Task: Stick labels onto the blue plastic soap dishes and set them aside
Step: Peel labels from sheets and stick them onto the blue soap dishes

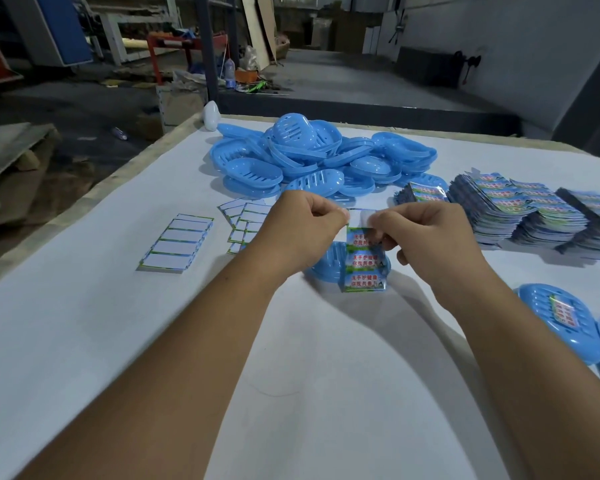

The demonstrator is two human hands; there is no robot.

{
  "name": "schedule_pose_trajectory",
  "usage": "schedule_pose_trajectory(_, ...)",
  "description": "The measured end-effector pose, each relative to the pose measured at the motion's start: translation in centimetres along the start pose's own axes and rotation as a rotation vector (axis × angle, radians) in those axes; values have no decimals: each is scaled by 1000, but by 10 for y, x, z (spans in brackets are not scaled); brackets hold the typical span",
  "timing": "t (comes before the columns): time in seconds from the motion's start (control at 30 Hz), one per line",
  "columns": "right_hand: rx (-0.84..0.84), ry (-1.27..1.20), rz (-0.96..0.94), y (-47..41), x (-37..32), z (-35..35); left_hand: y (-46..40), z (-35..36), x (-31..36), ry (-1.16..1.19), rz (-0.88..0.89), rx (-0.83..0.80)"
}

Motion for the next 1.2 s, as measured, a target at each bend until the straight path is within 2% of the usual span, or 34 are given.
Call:
schedule_pose_trajectory(0.23, -8, -73, 177, 6, 13, -3, 0, -6, 3, -338, 19, 181)
schedule_pose_trajectory(0.6, 104, -206, 284, 7, 24, -13, 1, -6, -2, -524, -40, 208)
schedule_pose_trajectory(0.77, 188, -295, 291, 5, 26, -20, -6, -26, -7, -565, -83, 310)
schedule_pose_trajectory(0.97, 107, -267, 281, 6, 24, -11, -18, -77, -17, -689, -131, 526)
schedule_pose_trajectory(1.2, 43, -182, 248, 6, 22, -6, -28, -101, -35, -818, -226, 613)
Point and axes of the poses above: each hand's wrist, its own y-axis away from the middle knuckle, its own z-axis out of the palm, x = y × z, the point moved 10 cm from there along -y, towards the middle knuckle, and after that the axes turned 15 degrees about -z, right-handed, at the moved point
